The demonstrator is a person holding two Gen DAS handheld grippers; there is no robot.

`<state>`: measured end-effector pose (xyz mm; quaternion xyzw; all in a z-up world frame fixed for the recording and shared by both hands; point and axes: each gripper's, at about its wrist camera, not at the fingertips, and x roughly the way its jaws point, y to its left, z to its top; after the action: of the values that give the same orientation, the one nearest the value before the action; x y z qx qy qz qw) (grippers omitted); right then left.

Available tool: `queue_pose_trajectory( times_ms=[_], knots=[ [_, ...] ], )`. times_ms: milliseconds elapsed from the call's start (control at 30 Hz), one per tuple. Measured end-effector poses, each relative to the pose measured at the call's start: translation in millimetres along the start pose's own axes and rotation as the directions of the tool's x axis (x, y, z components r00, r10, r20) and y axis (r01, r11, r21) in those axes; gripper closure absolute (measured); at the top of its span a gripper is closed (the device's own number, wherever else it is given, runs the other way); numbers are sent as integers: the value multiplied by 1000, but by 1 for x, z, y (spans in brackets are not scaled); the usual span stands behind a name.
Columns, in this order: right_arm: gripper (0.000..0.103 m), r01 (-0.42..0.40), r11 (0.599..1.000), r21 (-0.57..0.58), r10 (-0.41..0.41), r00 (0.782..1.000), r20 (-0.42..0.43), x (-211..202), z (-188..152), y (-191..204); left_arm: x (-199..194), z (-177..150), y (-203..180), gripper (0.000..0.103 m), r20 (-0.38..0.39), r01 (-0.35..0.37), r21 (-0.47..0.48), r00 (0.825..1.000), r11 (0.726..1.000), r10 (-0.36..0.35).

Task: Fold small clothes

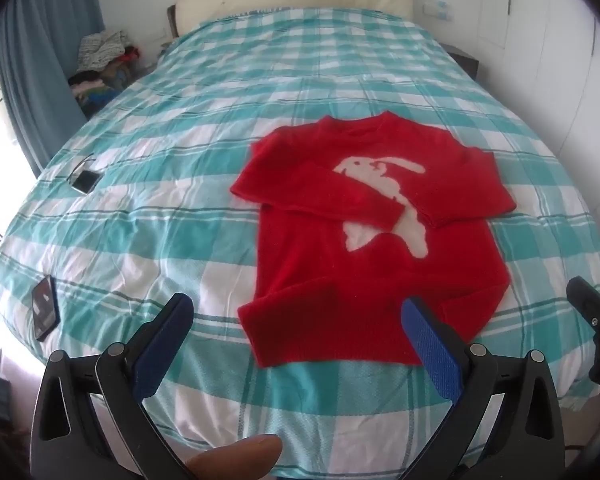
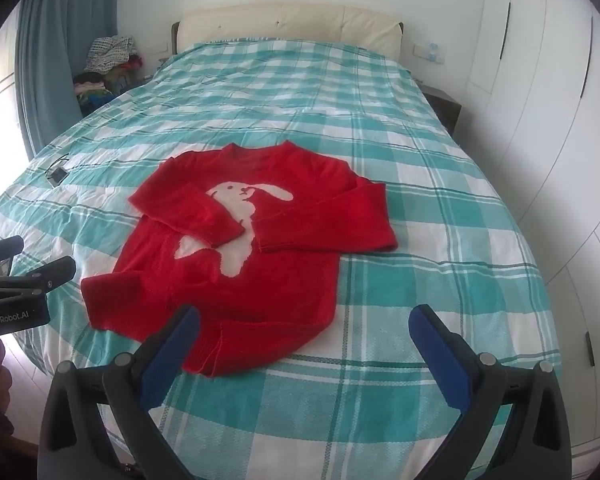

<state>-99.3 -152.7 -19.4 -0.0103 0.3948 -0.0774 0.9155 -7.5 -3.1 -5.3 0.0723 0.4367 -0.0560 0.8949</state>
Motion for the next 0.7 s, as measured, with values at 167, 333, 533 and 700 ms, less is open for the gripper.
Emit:
queue_pose_trajectory(
  times_ms=[167,333,533,700],
  knots=[
    [0,0,1000,0,0,1000,1,0,0,1,-6,0,2,0,18,-12,1,1000,1000,12],
    [0,-1,1000,-8,1,1000,9,-2,0,5,-6,1,5,0,12,-18,-2,1000,1000,18],
    [0,-14,1000,-12,14,1000,8,-4,1,9,-6,-1,7,0,6,0,-13,1000,1000,1],
    [0,-20,1000,-8,20,1000,20,-7,2,10,-10,-2,6,0,17,16,-5,1000,1000,-16]
  ],
)
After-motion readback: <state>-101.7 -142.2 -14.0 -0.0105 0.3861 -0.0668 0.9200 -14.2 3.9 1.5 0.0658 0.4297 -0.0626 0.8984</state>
